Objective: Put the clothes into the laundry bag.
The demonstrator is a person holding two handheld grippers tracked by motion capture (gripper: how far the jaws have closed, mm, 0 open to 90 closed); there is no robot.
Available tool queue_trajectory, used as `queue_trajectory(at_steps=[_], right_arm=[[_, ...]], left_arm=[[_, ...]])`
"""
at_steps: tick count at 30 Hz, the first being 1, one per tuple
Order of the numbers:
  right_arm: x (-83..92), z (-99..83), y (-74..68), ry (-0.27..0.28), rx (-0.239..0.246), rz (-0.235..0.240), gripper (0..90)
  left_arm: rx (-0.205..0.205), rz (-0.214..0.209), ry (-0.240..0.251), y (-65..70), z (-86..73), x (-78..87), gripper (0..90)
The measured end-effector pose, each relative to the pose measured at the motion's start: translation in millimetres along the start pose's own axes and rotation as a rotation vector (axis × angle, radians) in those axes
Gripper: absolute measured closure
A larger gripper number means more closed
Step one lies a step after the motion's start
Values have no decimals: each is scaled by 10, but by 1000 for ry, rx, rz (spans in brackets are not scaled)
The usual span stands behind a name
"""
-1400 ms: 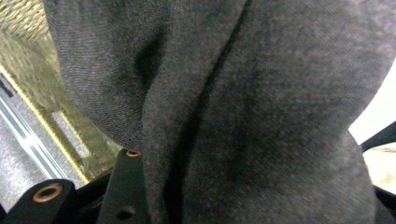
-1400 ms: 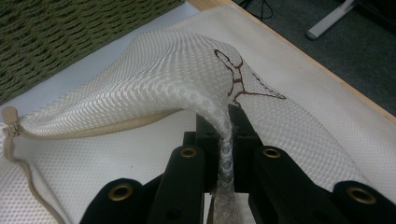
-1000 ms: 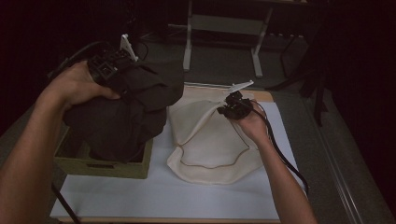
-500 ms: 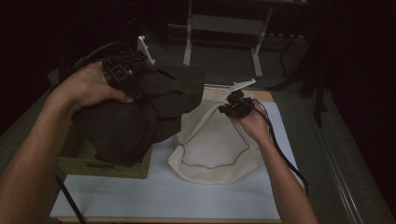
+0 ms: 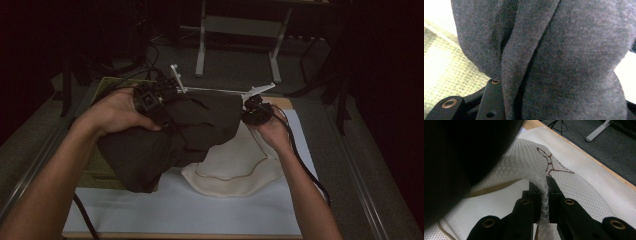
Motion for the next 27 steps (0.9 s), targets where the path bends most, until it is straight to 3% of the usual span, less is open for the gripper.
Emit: queue_trajectory(at_steps=[7, 17, 27], right_arm=[[9, -1, 14, -1, 0, -3, 861], [41, -1, 48, 6, -12, 0, 861], [12, 18, 34, 5, -20, 20, 861]], left_arm=[[-63, -36, -22, 155, -39, -233, 565], [-118, -73, -40, 284, -226, -385, 563], [-206, -80, -68, 467, 13, -556, 562]])
Point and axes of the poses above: each handheld gripper's, and its own axes: x roughly backward along the jaws, z roughly out of its top, y roughly to its right, the point moved 5 cm from there along -x, roughly forward along the jaws, and after that the axes turned 6 degrees about -y, right-handed, at the moved point
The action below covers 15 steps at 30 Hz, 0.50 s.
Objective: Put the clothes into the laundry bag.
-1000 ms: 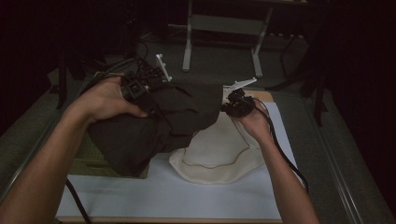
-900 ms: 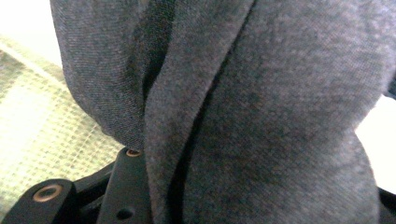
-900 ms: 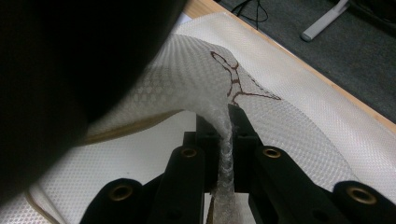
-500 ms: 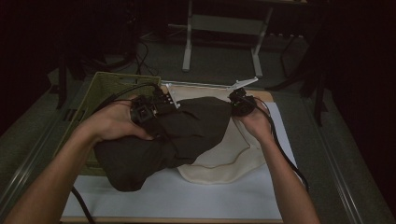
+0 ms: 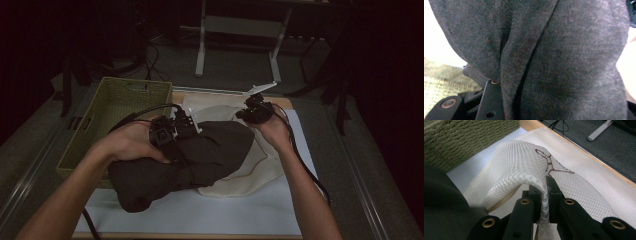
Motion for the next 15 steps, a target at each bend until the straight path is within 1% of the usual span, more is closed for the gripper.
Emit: queue_trajectory(at_steps=[5, 7, 9, 11, 14, 15], right_arm=[[14, 5, -9, 3, 2, 8, 861], [17, 2, -17, 2, 3, 8, 861], [20, -2, -30, 1, 4, 9, 861], [20, -8, -42, -3, 11, 10, 861], [35, -19, -60, -6, 21, 12, 861], [43, -23, -64, -9, 25, 10, 861]], left_arm=[[-28, -7, -21, 27, 223, -156, 561], [-21, -17, -26, 1, 304, -227, 560], [33, -34, -27, -65, 368, -322, 558], [100, -43, -36, -170, 398, -422, 558], [230, -69, -27, -369, 374, -531, 559], [262, -80, -18, -429, 354, -555, 559]])
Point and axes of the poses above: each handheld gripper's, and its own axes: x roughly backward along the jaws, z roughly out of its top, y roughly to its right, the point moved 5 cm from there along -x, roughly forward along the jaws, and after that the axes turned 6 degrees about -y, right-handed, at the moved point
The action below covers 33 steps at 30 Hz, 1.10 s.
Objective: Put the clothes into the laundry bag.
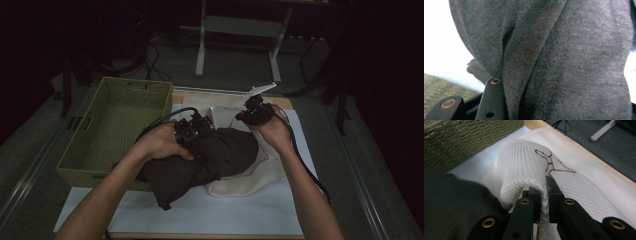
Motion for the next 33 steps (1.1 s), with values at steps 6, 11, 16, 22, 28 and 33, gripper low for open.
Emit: queue_trajectory(at_steps=[6, 11, 16, 22, 28, 33], right_arm=[[20, 10, -16, 5, 4, 12, 861], [27, 63, -61, 13, 3, 25, 862], [48, 97, -106, 33, 6, 42, 862], [91, 100, -132, 46, 10, 58, 862], [122, 82, -143, 39, 21, 56, 862], [131, 82, -182, 45, 30, 71, 862]], left_arm=[[119, -20, 92, -179, -12, 30, 559], [100, -21, 123, -20, 150, 7, 559], [60, -81, 172, 167, 404, -81, 559], [112, -116, 246, 179, 680, -320, 557], [186, -131, 317, -7, 774, -449, 555], [260, -91, 371, -230, 713, -340, 555]])
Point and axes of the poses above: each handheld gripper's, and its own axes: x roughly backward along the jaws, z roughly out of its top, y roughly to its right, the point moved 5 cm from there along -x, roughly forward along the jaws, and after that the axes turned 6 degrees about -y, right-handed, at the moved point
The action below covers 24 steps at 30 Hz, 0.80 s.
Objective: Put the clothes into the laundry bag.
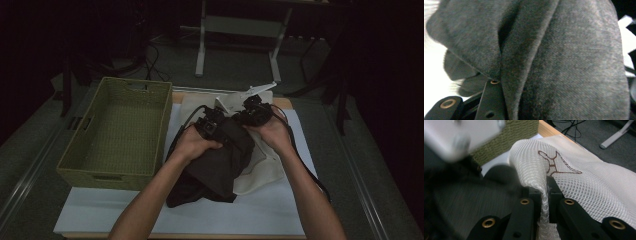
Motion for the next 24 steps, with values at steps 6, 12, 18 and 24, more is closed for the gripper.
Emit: queue_trajectory(at_steps=[6, 12, 18, 24], right_arm=[[-17, 64, -27, 26, -28, 31, 864], [-9, 86, -35, 34, -40, 32, 866], [29, 61, 12, 36, -45, 18, 866], [-37, 11, 15, -2, -44, 4, 865]], left_arm=[[-49, 0, 13, 69, -13, -68, 555], [-77, -38, 65, 196, 51, -230, 554], [-3, -37, 134, 65, 65, -223, 537], [80, -70, 104, -34, 44, -416, 388]])
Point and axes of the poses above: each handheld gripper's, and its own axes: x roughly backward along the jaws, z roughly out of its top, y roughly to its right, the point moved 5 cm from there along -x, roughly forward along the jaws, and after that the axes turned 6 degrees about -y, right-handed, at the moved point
